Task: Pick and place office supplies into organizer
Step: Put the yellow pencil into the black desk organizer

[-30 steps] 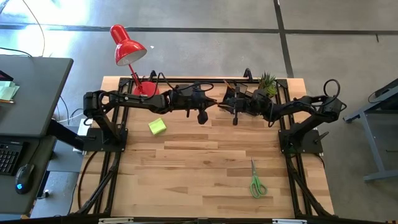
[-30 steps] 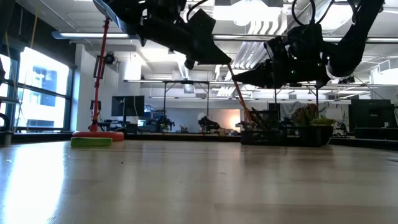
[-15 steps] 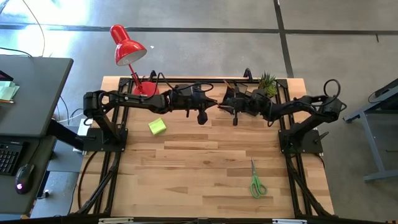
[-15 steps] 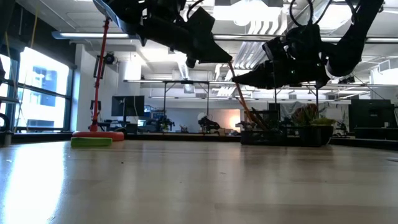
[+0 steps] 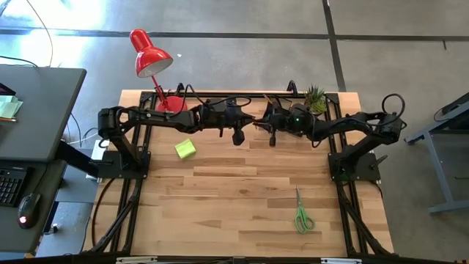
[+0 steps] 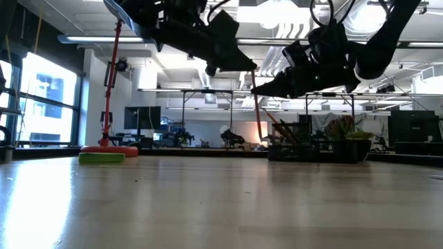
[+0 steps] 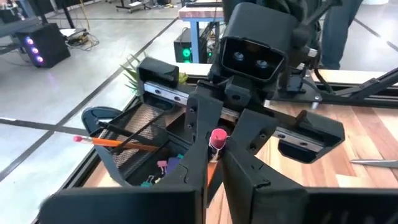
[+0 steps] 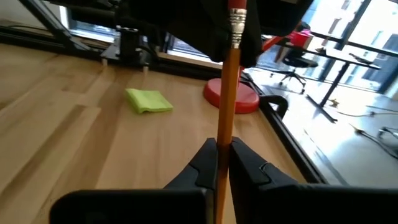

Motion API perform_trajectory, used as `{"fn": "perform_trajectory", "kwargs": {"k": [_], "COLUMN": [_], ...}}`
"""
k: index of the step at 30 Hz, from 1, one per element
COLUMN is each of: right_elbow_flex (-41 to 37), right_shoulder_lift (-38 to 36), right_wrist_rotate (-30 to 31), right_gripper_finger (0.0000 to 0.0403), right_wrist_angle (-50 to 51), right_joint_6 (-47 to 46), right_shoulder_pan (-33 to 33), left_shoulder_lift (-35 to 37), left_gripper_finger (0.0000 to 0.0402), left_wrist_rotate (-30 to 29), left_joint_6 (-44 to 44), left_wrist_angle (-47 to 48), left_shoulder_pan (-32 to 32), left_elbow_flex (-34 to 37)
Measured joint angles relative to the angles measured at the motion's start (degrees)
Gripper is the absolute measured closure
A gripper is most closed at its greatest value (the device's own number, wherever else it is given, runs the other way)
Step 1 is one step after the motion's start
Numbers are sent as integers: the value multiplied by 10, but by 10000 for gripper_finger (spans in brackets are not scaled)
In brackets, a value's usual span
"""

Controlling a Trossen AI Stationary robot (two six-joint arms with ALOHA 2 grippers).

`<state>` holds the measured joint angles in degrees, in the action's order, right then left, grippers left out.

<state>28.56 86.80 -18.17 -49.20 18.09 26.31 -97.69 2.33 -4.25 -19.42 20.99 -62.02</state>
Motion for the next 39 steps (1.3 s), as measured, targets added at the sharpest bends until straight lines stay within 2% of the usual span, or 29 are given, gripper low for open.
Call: {"fn": "perform_trajectory", "kwargs": {"k": [4,9,14,18,23,32,39], "right_elbow_flex": [0,2,2,2,2,2,2], "right_shoulder_lift": [0,-6,-46,-87,-107,-107,-107], "right_wrist_rotate": [29,93,187,228,238,224,209], "right_gripper_finger": [400,400,400,399,398,395,346], "right_wrist_angle": [-7,-23,-26,-7,56,131,168], "right_joint_6": [2,13,51,54,36,-11,-67], "right_shoulder_pan": [0,0,13,42,80,119,138], "left_shoulder_lift": [3,21,40,42,43,43,43], "left_gripper_finger": [346,279,217,188,180,203,217], "left_wrist_rotate": [-18,-52,-52,-52,-50,-49,-49], "left_joint_6": [4,17,19,19,20,21,22], "left_wrist_angle": [18,44,73,76,74,76,77], "left_shoulder_pan": [0,-1,-1,-1,-1,-1,-1], "left_elbow_flex": [0,0,0,0,0,0,0]}}
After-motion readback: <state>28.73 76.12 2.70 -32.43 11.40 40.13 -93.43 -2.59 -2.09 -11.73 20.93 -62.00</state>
